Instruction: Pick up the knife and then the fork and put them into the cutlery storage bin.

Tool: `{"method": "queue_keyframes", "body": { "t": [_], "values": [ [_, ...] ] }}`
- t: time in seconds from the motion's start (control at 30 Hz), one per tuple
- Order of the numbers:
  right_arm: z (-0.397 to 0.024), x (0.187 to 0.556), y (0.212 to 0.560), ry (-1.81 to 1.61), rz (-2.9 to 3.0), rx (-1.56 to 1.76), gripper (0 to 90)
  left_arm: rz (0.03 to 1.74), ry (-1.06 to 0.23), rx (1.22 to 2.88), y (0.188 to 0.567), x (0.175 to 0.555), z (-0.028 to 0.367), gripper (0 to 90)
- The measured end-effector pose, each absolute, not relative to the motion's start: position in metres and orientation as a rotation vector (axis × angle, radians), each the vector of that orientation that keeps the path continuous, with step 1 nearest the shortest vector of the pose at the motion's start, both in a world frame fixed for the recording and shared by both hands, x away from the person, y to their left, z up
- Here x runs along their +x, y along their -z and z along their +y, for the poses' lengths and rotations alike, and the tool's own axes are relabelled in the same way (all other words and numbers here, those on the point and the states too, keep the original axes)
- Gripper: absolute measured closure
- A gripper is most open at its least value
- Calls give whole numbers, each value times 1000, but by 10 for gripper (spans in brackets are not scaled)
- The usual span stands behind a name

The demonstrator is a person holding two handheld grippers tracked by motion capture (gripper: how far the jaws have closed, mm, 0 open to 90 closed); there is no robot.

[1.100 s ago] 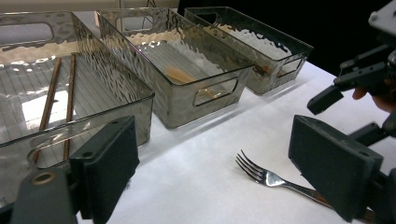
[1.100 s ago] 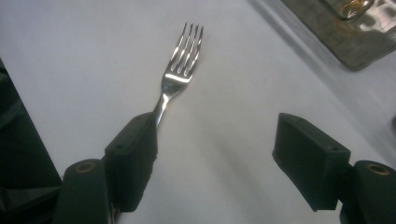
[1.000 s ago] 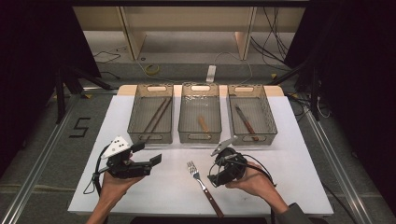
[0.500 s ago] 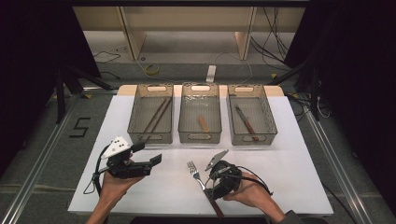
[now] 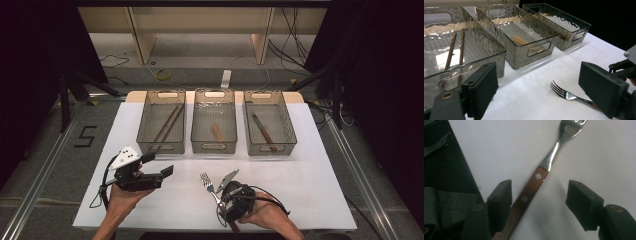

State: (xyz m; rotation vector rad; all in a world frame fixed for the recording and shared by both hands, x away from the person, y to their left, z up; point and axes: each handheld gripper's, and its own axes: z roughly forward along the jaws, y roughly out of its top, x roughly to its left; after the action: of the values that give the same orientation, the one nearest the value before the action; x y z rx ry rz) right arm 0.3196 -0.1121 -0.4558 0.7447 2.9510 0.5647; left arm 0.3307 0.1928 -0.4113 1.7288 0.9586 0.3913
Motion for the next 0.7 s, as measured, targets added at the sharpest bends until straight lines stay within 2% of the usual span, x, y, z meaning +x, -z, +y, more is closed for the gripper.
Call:
{"method": "queue_keyframes", "body": {
  "t": [0.7],
  "values": [
    [-107, 314, 462, -485, 2967, 644, 520, 962, -390, 1728, 411, 331, 193, 151]
  ]
}}
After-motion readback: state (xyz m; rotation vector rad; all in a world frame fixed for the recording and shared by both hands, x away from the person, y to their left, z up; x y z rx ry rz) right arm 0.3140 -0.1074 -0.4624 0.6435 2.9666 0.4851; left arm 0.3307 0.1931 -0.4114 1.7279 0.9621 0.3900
